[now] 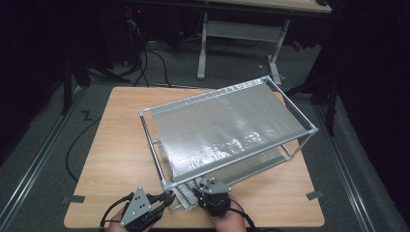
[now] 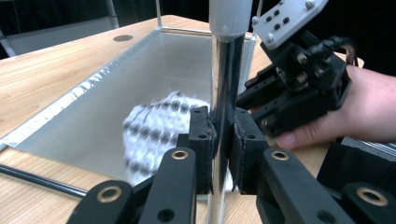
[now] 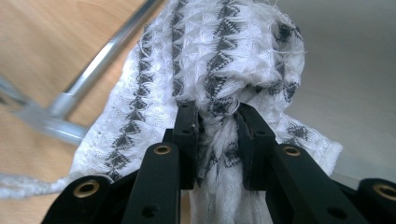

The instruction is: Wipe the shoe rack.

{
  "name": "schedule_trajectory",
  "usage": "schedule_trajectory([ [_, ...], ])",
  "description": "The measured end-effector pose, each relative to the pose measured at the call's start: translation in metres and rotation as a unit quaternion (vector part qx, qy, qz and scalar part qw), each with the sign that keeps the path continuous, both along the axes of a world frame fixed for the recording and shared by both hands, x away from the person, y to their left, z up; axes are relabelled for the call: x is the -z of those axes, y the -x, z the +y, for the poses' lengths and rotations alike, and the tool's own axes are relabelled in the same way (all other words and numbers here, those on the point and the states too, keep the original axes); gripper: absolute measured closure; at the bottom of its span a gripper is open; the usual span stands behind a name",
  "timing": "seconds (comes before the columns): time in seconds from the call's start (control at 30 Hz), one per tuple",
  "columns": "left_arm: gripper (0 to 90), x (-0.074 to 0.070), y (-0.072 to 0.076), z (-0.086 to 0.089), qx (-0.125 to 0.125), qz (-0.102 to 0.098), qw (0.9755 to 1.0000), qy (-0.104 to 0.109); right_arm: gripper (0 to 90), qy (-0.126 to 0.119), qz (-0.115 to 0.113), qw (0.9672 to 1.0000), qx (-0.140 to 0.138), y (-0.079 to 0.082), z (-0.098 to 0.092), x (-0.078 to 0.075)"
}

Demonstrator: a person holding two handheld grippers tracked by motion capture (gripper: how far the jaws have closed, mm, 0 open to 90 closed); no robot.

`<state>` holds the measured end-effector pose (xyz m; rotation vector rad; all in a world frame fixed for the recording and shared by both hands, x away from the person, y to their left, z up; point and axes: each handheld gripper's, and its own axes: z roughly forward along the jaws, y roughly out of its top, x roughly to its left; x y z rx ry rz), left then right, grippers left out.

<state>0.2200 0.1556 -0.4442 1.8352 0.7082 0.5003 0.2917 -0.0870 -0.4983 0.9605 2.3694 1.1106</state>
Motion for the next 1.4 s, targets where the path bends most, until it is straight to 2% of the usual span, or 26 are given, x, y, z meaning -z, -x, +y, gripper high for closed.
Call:
schedule_trajectory([
  [0.13,80.5,0.000,-0.002,0.001,0.000,0.001,1.0000,-0.002,72.3,-0.005,0.005,0.9999,0.012,-0.008,-0.013,0.000],
  [0.47,80.3,-0.003,-0.003,0.006,-0.002,-0.001,0.9999,-0.016,73.4,0.016,-0.002,0.9993,0.035,-0.024,-0.037,0.001],
  [0.67,80.4,-0.003,-0.006,0.013,-0.012,0.003,0.9998,-0.016,73.7,0.020,-0.002,0.9981,0.057,-0.029,-0.051,0.000],
  [0.83,80.4,-0.002,-0.007,0.017,-0.017,0.005,0.9998,-0.010,73.6,0.011,0.008,0.9966,0.081,-0.033,-0.070,-0.001],
  [0.9,80.5,-0.002,-0.008,0.017,-0.015,0.005,0.9998,-0.007,73.5,0.016,-0.002,0.9965,0.082,-0.036,-0.081,-0.001],
  [0.97,80.5,-0.002,-0.009,0.017,-0.017,0.004,0.9998,-0.008,73.4,0.012,-0.001,0.9957,0.092,-0.037,-0.090,0.000],
  [1.03,80.4,-0.002,-0.010,0.017,-0.018,0.001,0.9998,-0.011,73.3,0.010,-0.003,0.9958,0.091,-0.041,-0.100,0.001],
  [1.2,80.4,-0.002,-0.011,0.018,-0.021,0.004,0.9997,-0.009,73.3,0.015,-0.006,0.9940,0.108,-0.046,-0.119,0.001],
  [1.4,80.5,-0.001,-0.012,0.019,-0.027,0.006,0.9996,-0.002,72.2,0.009,-0.001,0.9898,0.142,-0.054,-0.137,0.000],
])
